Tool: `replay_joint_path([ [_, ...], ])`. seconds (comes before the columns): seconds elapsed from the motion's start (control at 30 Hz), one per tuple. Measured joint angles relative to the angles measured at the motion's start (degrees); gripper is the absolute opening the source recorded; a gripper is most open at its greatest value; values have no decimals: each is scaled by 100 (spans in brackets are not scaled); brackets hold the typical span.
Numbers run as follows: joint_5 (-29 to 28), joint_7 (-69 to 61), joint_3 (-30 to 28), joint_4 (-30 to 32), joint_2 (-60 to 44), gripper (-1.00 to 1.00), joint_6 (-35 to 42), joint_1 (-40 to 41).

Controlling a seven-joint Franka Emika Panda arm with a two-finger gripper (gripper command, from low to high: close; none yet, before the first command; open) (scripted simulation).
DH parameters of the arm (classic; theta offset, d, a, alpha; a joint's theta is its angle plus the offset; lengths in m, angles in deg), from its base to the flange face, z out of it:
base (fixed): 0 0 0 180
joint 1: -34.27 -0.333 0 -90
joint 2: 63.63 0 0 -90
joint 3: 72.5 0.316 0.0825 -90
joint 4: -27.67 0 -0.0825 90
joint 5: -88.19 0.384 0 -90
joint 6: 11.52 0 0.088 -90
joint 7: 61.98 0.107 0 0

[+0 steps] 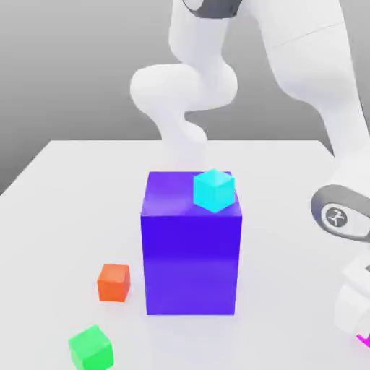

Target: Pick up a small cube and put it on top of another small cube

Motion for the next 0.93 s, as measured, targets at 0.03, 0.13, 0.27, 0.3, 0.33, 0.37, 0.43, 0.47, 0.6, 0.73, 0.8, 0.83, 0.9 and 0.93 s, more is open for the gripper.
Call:
replay_joint_path([
  [0.03,49,-35,51,22,79,-100,58,40],
  [0.13,391,-282,356,162,604,-100,436,273],
  [0.27,893,-233,146,371,1117,-100,702,846],
  [0.3,996,-167,25,421,1198,-100,721,1005],
  [0.33,1097,-102,-93,471,1275,-100,735,1162],
  [0.37,1198,-37,-214,522,1351,-100,746,1315],
  [0.43,1399,90,-459,627,1505,-100,766,1610],
  [0.47,1497,155,-578,683,1583,-100,773,1759],
  [0.6,1897,414,-1079,919,1910,-100,793,2343],
  [0.73,2280,690,-1627,1064,1984,-100,655,2919],
  [0.8,2456,797,-1833,1015,1581,-100,282,3175],
  [0.83,2498,814,-1869,1000,1426,100,139,3229],
  [0.9,2498,813,-1869,1000,1426,100,138,3229],
  [0.93,2498,813,-1869,1000,1426,100,138,3229],
])
